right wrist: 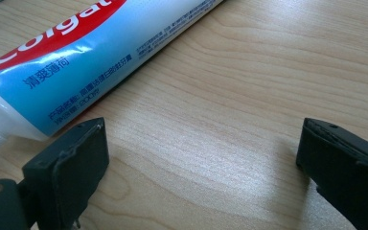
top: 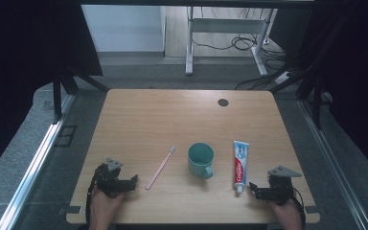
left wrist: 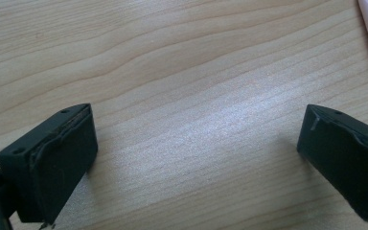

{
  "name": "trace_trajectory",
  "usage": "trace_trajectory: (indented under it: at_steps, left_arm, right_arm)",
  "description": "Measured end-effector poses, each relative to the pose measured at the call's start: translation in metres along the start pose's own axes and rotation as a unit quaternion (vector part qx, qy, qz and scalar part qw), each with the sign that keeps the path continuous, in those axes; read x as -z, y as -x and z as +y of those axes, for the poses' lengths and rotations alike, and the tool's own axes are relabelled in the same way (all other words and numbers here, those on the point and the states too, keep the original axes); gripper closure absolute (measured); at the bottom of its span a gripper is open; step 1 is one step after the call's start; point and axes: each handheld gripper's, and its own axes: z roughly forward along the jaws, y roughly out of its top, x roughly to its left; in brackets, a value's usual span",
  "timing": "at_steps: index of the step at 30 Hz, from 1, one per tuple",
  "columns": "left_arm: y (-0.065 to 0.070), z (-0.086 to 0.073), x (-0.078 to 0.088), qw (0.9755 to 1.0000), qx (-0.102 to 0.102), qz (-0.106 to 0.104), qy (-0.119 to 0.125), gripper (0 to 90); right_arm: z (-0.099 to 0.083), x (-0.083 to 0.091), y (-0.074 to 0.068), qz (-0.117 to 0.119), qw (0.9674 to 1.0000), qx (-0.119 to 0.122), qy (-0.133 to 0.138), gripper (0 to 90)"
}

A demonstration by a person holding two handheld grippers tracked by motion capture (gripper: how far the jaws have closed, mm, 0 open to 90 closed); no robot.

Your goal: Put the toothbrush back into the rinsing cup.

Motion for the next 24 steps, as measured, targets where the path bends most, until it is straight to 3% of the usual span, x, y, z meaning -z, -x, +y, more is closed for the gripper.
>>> trace_trajectory:
  at_steps: [24]
  left_arm:
    - [-0.0005, 0.0013, -0.0011, 1.0000, -0.004, -0.003, 0.000, 0.0]
  right_arm:
    - [0.0000, 0.0001, -0.0003, 0.001, 1.0000, 0.001, 0.000, 3.9]
